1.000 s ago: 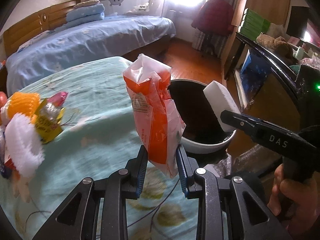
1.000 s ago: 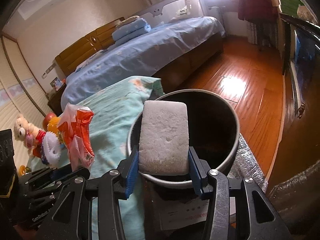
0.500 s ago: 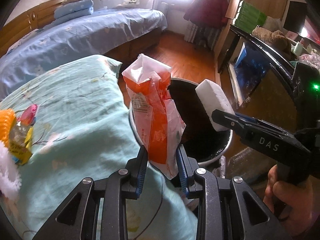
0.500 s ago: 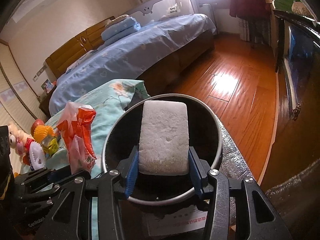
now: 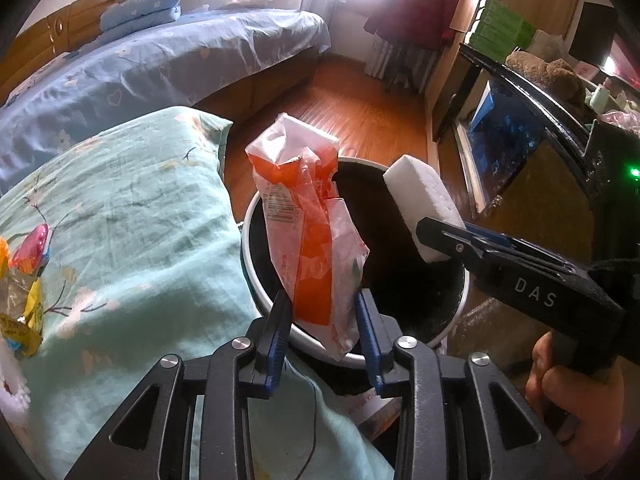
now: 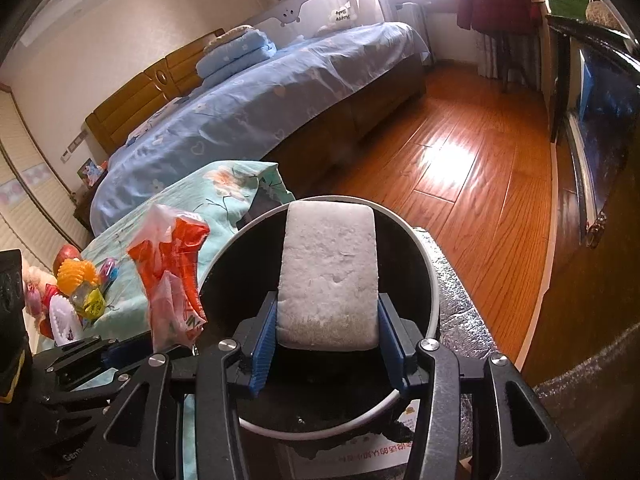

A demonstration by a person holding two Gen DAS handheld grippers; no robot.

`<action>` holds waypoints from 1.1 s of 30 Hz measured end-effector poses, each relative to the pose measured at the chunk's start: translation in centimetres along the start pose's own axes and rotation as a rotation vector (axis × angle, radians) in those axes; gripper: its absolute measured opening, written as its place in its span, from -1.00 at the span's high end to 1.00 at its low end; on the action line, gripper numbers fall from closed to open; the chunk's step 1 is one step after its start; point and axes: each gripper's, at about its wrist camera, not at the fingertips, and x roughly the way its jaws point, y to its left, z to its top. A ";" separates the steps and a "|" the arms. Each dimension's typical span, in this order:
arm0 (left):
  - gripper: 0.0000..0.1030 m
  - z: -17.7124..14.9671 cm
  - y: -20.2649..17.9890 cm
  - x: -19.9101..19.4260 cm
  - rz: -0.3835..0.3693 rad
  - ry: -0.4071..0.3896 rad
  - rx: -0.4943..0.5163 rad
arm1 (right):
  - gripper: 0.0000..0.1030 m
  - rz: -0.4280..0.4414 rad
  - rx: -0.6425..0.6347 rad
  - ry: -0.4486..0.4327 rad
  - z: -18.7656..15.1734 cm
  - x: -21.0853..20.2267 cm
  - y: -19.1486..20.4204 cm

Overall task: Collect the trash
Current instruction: 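Open both tools to drop the foam block and snack bag into the bin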

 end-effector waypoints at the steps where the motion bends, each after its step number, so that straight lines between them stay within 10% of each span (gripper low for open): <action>1: 0.36 -0.1 0.0 0.0 -0.001 -0.002 0.003 | 0.03 -0.001 0.001 -0.001 0.0 0.0 0.0; 9: -0.21 -1.7 0.4 -1.6 0.009 -0.032 -0.009 | -0.37 0.016 0.016 0.005 0.1 0.1 -0.2; 33: -0.34 -16.2 8.7 -15.7 0.247 -0.184 -0.290 | -0.53 0.222 -0.099 0.035 -6.1 -0.8 12.3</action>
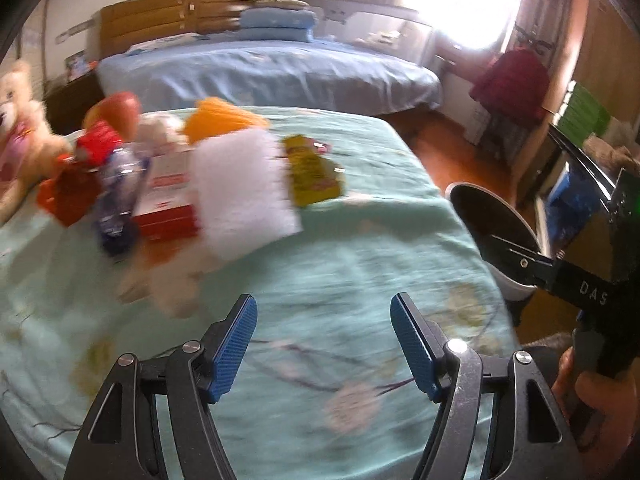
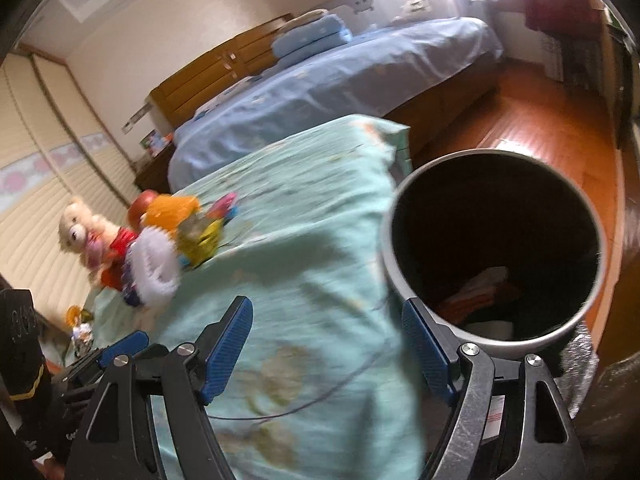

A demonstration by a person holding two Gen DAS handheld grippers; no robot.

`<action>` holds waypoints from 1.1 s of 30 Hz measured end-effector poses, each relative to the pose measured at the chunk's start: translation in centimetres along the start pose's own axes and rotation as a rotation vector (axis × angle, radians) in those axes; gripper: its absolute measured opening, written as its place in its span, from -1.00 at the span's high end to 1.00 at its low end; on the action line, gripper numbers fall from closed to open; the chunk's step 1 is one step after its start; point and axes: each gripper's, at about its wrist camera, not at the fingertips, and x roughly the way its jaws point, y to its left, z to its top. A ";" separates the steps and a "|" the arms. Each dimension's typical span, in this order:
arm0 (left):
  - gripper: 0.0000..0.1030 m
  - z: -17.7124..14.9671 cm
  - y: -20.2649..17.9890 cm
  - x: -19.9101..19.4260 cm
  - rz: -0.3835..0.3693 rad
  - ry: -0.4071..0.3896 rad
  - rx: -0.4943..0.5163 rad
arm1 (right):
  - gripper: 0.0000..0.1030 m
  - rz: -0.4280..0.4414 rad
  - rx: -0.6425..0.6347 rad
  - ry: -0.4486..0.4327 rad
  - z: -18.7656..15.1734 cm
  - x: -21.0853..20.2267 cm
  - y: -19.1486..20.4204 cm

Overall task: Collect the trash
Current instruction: 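Open both tools to drop the foam block and snack bag into the bin, then grasp the white foam net sleeve with the right tool while the left tool grasps the blue plastic bag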

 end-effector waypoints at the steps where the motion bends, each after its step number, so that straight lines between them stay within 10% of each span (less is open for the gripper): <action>1: -0.34 -0.4 0.4 -0.6 0.010 -0.005 -0.006 | -0.53 0.009 -0.011 0.005 -0.2 0.2 0.7; 22: -0.34 -1.5 7.9 -5.7 0.189 -0.016 -0.169 | -0.50 0.120 -0.138 0.070 -1.4 4.6 10.2; 33: -0.34 3.3 10.3 -1.0 0.187 0.004 -0.113 | -0.30 0.165 -0.186 0.100 -0.5 7.4 13.5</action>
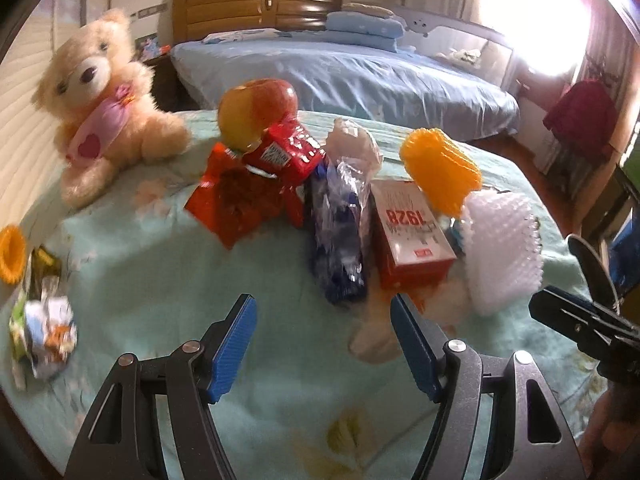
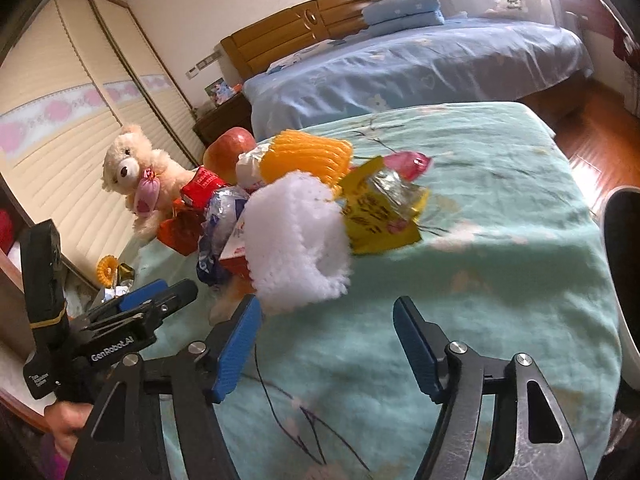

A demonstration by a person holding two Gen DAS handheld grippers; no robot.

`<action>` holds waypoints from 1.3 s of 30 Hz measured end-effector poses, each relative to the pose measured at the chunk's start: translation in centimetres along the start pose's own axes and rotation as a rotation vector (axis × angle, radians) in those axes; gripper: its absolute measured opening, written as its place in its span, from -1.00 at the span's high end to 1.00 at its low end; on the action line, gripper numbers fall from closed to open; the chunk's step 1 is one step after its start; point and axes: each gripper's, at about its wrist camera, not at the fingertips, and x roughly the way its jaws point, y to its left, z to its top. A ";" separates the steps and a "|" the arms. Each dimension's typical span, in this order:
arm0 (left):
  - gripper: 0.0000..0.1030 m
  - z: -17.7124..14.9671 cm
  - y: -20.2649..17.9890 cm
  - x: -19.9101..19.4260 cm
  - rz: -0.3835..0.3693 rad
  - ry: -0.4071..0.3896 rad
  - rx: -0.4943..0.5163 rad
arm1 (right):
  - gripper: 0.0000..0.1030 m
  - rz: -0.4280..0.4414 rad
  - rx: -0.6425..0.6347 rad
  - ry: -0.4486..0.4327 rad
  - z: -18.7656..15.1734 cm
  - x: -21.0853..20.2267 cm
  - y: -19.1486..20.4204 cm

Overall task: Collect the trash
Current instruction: 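Grasp the white foam net sleeve with the right tool while the left tool grasps the blue plastic bag, then carry the foam net sleeve and blue bag over the trash bin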

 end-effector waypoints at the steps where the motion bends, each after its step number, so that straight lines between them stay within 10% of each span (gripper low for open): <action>1: -0.34 0.2 0.1 0.5 0.004 0.003 0.007 | -0.27 0.001 -0.004 0.002 0.2 0.3 0.1; 5: -0.25 1.2 0.3 3.1 0.004 0.039 0.016 | -0.11 0.011 -0.008 0.020 0.9 1.7 0.4; 8: 0.48 1.7 0.6 4.3 -0.031 0.063 0.003 | 0.35 0.022 -0.022 0.033 1.0 2.3 0.7; 11: 0.63 1.7 0.5 3.9 -0.018 0.033 0.013 | 0.55 0.026 -0.054 0.020 0.8 2.0 1.4; 39: 0.69 -3.5 -5.3 -2.5 -0.198 -0.007 0.108 | 0.62 -0.051 -0.001 -0.067 -3.1 -6.7 -3.1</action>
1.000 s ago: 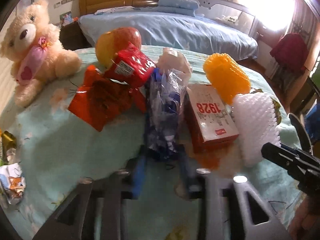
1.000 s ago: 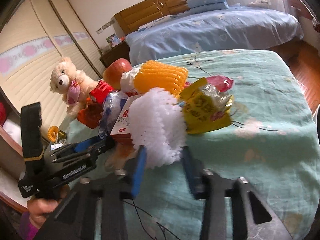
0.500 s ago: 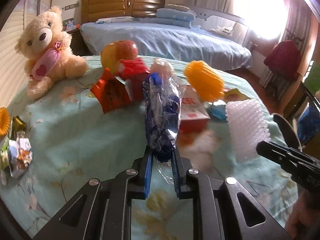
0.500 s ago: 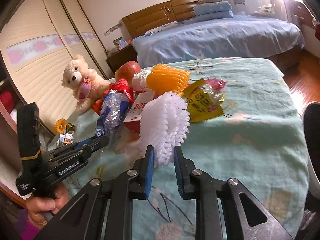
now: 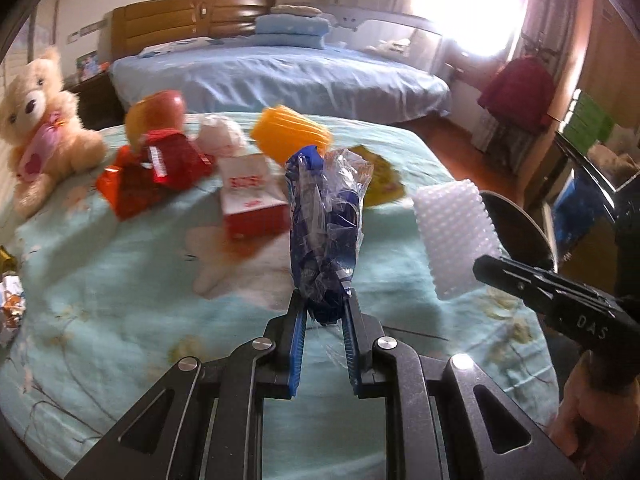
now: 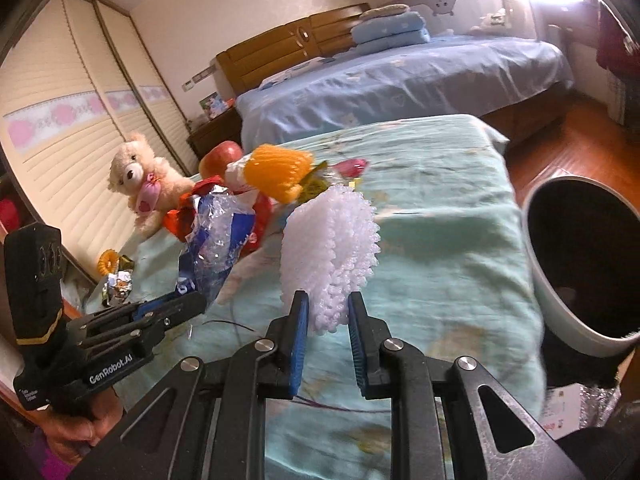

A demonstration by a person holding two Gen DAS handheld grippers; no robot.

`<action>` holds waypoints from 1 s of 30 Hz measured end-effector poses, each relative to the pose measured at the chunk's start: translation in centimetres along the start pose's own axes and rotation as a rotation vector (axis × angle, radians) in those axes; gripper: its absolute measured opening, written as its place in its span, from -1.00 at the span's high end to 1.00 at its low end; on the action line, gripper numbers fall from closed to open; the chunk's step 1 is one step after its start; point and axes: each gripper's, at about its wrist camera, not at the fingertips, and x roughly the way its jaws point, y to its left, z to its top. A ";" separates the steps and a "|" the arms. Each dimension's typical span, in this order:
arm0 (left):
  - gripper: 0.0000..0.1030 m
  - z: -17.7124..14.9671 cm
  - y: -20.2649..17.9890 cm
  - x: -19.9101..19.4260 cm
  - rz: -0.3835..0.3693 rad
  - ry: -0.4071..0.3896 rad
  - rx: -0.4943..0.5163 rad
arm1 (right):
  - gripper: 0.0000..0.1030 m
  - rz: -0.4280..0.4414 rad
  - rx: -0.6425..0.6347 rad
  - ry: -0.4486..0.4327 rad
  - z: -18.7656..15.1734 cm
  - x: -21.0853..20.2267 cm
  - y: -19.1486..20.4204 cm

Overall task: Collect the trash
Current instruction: 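Carry the foam net sleeve and blue bag over the trash bin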

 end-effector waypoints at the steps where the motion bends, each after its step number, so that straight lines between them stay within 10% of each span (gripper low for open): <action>1: 0.69 0.0 -0.4 0.2 -0.009 0.004 0.010 | 0.62 -0.005 0.004 -0.002 -0.1 -0.2 -0.3; 30: 0.68 2.8 -10.4 5.8 -0.153 0.060 0.160 | 0.62 -0.168 0.146 -0.086 -0.2 -5.9 -9.6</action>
